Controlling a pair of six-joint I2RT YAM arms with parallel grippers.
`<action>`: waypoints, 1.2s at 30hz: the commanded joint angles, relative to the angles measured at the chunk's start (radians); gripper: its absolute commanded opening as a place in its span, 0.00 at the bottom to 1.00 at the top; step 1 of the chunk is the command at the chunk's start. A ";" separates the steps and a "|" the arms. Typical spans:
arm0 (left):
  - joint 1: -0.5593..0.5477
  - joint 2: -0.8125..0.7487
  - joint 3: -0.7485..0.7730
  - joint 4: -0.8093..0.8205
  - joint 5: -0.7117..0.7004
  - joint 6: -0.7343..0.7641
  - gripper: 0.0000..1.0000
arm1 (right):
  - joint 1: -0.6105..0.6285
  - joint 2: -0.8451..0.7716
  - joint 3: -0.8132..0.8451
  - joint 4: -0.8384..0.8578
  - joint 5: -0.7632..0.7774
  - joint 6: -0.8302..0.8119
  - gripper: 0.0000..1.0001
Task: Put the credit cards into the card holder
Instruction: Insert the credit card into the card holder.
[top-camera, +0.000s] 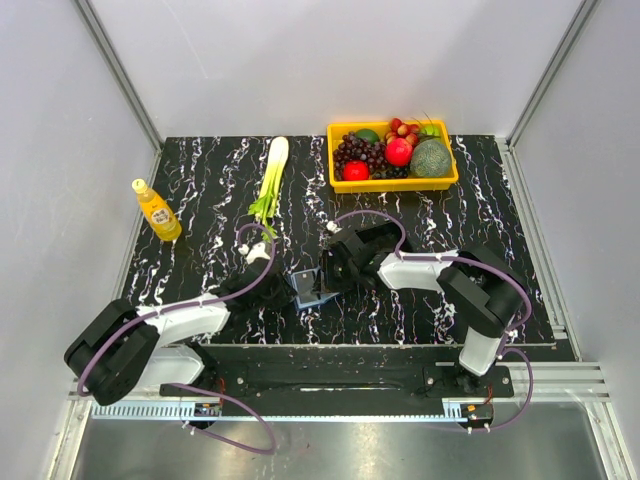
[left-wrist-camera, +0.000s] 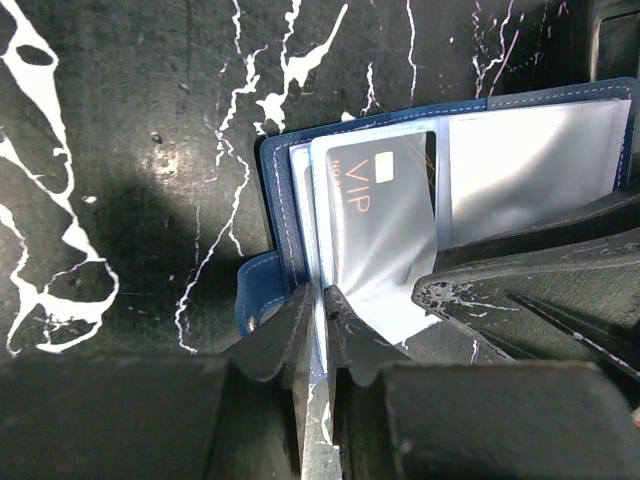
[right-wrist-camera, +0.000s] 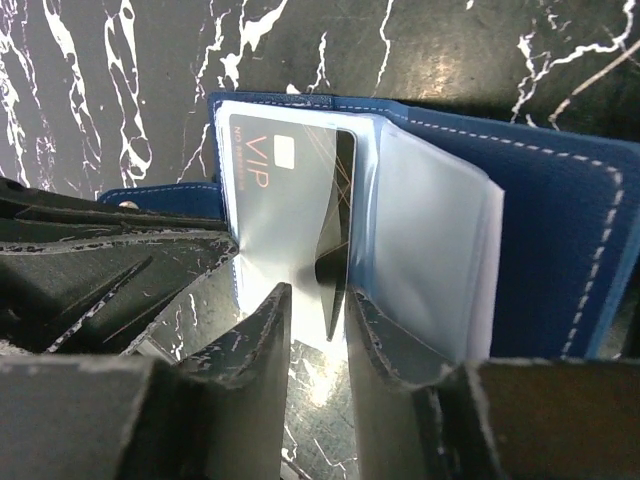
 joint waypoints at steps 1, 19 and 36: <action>0.001 0.015 -0.066 -0.212 -0.026 0.027 0.16 | 0.053 0.026 -0.005 0.074 -0.104 0.028 0.33; 0.015 -0.134 -0.170 -0.031 0.044 -0.016 0.30 | 0.051 0.032 0.003 0.082 -0.093 0.055 0.41; 0.017 -0.138 -0.167 -0.026 0.041 0.001 0.29 | 0.053 0.048 0.020 0.078 -0.107 0.039 0.39</action>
